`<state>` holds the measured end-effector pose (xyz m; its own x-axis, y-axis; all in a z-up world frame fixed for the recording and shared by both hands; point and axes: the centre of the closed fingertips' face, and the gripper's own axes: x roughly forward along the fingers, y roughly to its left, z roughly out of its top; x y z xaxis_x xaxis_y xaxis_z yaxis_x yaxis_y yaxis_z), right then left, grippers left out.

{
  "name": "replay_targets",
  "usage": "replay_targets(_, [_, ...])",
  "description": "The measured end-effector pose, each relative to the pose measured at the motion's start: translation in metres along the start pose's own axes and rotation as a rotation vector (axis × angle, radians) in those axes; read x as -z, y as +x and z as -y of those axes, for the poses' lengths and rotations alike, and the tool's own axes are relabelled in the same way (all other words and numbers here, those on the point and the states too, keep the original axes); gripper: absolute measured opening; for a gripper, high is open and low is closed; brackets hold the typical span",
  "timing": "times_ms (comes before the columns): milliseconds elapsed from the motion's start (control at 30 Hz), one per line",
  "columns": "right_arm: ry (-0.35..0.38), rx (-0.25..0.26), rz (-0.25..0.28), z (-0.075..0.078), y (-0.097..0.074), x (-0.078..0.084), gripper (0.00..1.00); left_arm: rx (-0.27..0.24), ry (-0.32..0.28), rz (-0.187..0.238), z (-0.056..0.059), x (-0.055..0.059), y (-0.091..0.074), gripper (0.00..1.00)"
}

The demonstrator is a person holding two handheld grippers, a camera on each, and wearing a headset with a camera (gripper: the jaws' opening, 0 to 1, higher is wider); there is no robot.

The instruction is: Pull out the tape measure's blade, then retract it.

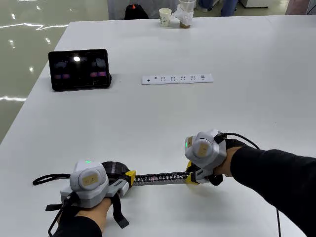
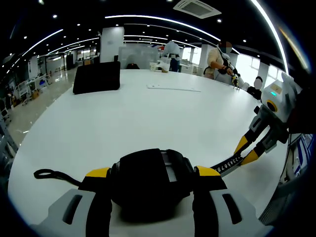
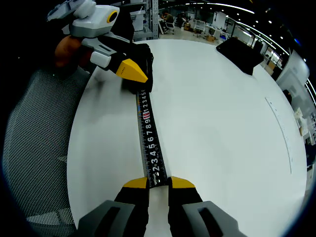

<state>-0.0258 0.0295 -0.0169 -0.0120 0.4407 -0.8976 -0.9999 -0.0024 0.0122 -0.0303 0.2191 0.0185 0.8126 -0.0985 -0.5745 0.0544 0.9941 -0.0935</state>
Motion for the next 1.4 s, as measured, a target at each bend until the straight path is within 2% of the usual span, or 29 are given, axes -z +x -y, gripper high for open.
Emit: replay_targets(1400, [0.004,-0.004,0.003,-0.002,0.007,-0.013,0.11,0.002,-0.002,-0.004,0.001,0.000,0.000,0.61])
